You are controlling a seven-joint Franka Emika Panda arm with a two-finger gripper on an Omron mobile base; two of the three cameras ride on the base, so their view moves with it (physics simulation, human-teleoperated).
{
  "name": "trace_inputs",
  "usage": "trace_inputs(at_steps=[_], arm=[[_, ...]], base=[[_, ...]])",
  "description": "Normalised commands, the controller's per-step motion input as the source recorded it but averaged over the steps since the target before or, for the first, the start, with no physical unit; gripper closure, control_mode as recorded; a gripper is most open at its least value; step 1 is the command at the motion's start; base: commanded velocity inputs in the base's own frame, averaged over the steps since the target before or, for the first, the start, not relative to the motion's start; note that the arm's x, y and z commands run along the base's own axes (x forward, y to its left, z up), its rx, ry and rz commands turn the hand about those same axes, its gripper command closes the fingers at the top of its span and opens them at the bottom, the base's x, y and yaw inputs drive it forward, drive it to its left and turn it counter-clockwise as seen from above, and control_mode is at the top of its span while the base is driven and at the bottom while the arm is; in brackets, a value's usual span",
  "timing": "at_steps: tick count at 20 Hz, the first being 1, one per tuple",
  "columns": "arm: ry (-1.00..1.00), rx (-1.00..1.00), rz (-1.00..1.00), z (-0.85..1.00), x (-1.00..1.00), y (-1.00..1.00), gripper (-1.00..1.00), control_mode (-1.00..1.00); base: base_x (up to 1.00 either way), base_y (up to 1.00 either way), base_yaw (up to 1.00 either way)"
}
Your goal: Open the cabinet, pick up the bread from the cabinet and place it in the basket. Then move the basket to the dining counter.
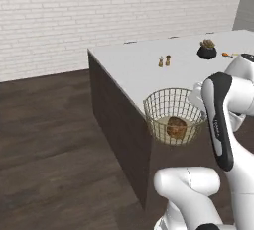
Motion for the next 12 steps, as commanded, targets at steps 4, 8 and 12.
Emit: trace_inputs(at_steps=[4,8,12], arm=[[0.0,0.0,0.0,0.0,0.0,0.0,1.0,1.0],[0.0,0.0,0.0,0.0,0.0,0.0,1.0,1.0],[0.0,0.0,0.0,0.0,0.0,0.0,1.0,1.0]], base=[[0.48,-0.71,-0.1],[0.27,-1.0,0.16],[0.21,-0.93,0.3]])
